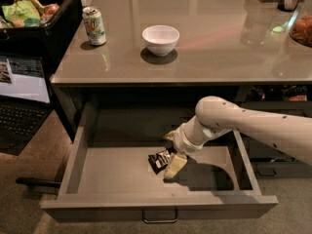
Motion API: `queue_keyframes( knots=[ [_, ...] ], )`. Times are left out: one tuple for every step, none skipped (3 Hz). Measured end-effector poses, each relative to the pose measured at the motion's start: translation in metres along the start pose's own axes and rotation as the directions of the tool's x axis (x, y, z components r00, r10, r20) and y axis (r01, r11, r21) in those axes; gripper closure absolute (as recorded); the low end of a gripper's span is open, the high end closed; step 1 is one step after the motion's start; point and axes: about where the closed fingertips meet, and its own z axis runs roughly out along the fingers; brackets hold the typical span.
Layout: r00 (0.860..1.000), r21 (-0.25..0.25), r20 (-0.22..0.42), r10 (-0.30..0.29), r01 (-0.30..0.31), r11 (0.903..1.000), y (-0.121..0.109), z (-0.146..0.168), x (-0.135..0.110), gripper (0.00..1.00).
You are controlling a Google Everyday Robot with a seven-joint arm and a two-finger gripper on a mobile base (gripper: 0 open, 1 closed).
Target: Pick rxbar chocolate from top drawer and place on counter
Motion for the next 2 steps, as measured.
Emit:
queue_keyframes(
  knots=[
    [1.0,0.008,0.005,0.025,-0.025,0.9997,-0.0016,-0.0011,0.0044,0.42],
    [1.0,0.008,0.005,0.025,-0.025,0.9997,-0.0017,-0.008,0.0001,0.66]
  ],
)
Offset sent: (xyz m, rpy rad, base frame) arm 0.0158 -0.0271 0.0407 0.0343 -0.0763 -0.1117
